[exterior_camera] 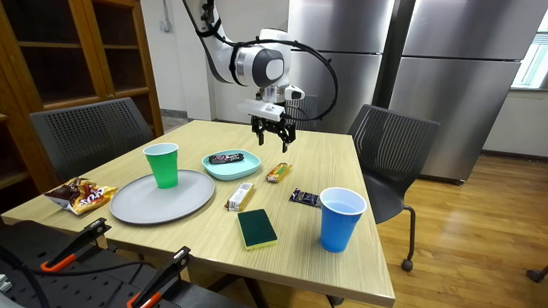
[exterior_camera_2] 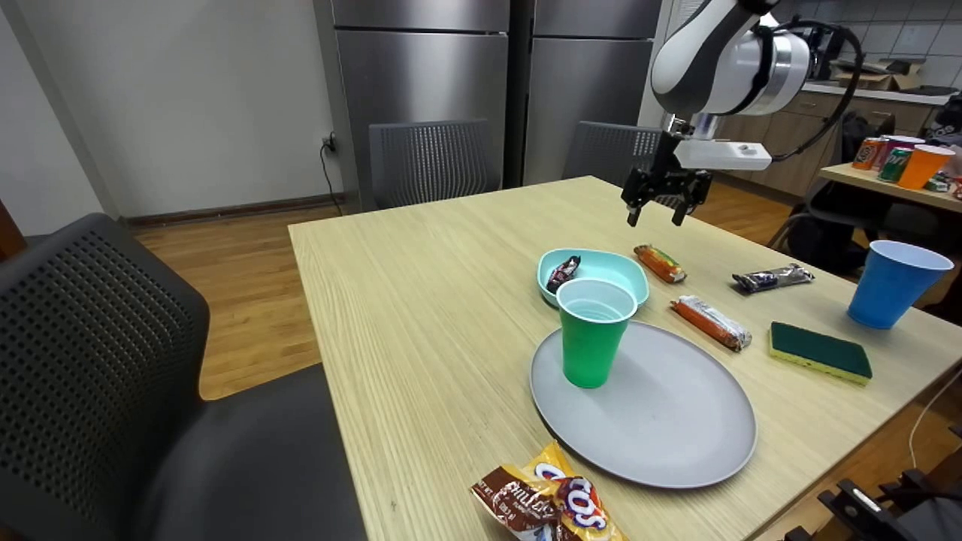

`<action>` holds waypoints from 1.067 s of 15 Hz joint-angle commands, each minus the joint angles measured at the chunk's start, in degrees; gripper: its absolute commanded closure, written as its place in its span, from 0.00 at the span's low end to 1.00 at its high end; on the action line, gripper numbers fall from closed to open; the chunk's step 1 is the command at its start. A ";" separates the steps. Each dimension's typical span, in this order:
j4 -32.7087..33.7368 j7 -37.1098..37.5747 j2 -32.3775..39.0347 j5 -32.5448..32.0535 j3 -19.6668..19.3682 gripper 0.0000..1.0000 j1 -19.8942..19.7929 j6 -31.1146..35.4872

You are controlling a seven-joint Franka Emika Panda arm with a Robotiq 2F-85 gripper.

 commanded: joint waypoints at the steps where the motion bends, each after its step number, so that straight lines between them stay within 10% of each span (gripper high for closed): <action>1: 4.85 -3.41 3.65 1.12 1.66 0.00 -2.94 -1.53; 16: 7.03 -5.03 9.70 -1.26 0.28 0.00 -2.93 -1.57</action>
